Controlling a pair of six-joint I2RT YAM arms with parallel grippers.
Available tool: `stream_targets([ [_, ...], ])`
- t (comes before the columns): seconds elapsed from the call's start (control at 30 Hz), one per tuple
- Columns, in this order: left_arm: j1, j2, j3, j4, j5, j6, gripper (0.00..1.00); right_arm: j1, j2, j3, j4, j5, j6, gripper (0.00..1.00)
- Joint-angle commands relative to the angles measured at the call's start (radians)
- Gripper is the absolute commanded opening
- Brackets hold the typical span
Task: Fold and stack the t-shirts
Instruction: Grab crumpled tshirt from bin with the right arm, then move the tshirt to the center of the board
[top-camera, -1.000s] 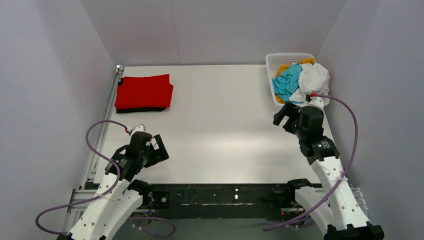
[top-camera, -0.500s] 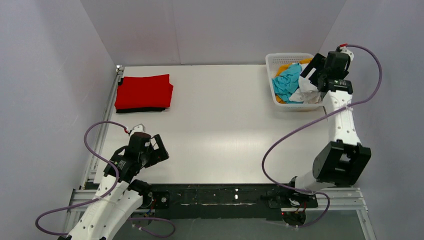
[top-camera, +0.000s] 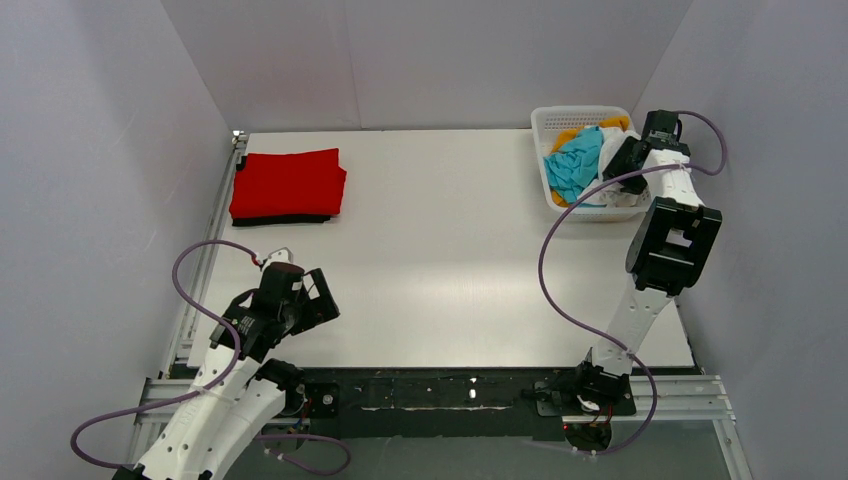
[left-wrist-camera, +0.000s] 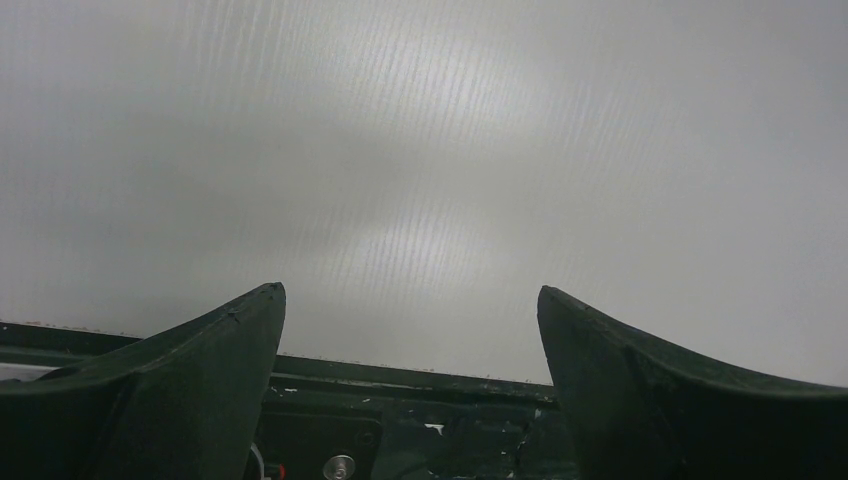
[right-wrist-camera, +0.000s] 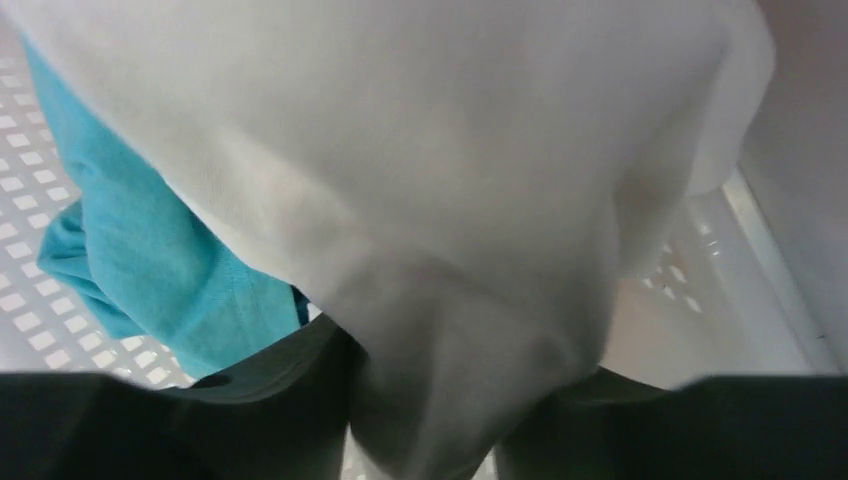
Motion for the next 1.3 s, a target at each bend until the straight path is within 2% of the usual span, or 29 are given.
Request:
stream_targets([
  [0.0, -0.004, 0.012, 0.03, -0.063, -0.005, 0.003, 0.98, -0.019, -0.03, 0.077, 0.018, -0.119, -0.026, 0.34],
  [0.07, -0.004, 0.015, 0.03, -0.059, -0.003, 0.001, 0.98, -0.018, -0.062, 0.09, 0.025, -0.118, -0.029, 0.14],
  [0.13, -0.004, 0.013, 0.027, -0.052, -0.001, 0.001, 0.98, -0.019, -0.101, 0.112, 0.01, -0.117, -0.029, 0.01],
  [0.37, -0.004, 0.012, 0.021, -0.046, 0.013, -0.004, 0.98, -0.007, -0.33, 0.098, 0.027, -0.195, -0.019, 0.01],
  [0.53, -0.004, 0.002, 0.018, -0.043, 0.027, -0.01, 0.98, 0.075, -0.462, 0.124, 0.004, -0.232, -0.047, 0.01],
  [0.67, -0.004, -0.018, 0.017, -0.043, 0.031, -0.014, 0.98, 0.195, -0.549, 0.166, -0.018, -0.25, -0.074, 0.01],
  [0.83, -0.004, -0.043, 0.013, -0.049, 0.035, -0.021, 0.98, 0.449, -0.61, 0.27, -0.058, -0.181, -0.149, 0.01],
  [1.0, -0.003, -0.065, 0.019, -0.068, 0.032, -0.029, 0.98, 0.624, -0.629, 0.318, -0.04, -0.283, -0.112, 0.01],
  [1.1, -0.003, -0.082, 0.035, -0.103, 0.015, -0.04, 0.98, 0.702, -0.634, 0.288, 0.005, -0.359, -0.075, 0.01],
  [1.2, -0.004, -0.097, 0.052, -0.147, -0.006, -0.05, 0.98, 0.719, -0.63, 0.193, 0.093, -0.459, 0.003, 0.01],
  [1.27, -0.004, -0.106, 0.063, -0.173, -0.021, -0.052, 0.98, 0.719, -0.632, 0.097, 0.118, -0.437, 0.031, 0.01],
])
